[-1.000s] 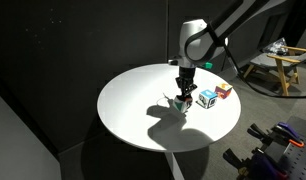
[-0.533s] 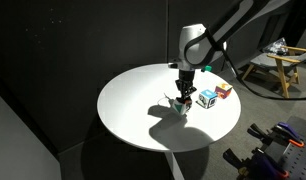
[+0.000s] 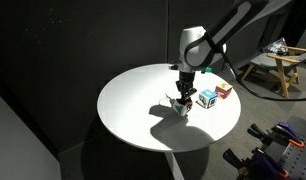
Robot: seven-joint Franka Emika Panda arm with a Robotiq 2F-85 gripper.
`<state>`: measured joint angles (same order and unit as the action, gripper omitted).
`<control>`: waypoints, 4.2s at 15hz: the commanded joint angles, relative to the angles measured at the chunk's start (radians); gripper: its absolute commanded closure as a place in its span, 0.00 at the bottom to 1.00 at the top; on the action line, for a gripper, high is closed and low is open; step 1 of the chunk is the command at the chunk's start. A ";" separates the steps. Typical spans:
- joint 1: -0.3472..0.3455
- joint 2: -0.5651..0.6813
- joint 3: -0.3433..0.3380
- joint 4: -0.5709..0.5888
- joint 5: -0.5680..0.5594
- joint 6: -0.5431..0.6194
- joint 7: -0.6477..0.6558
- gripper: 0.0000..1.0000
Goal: Turn the plushy cube on the left in an anticlockwise direction
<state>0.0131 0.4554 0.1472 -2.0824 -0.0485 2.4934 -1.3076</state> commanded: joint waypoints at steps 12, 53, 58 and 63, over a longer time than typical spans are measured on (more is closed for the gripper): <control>-0.014 -0.026 -0.001 0.008 -0.016 -0.003 0.021 0.00; 0.001 -0.373 -0.109 -0.292 0.008 0.117 1.187 0.00; 0.003 -0.404 -0.108 -0.316 0.018 0.047 1.251 0.00; 0.002 -0.487 -0.106 -0.360 0.040 -0.036 1.239 0.00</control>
<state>0.0089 0.0538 0.0462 -2.3950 -0.0300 2.5092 -0.0753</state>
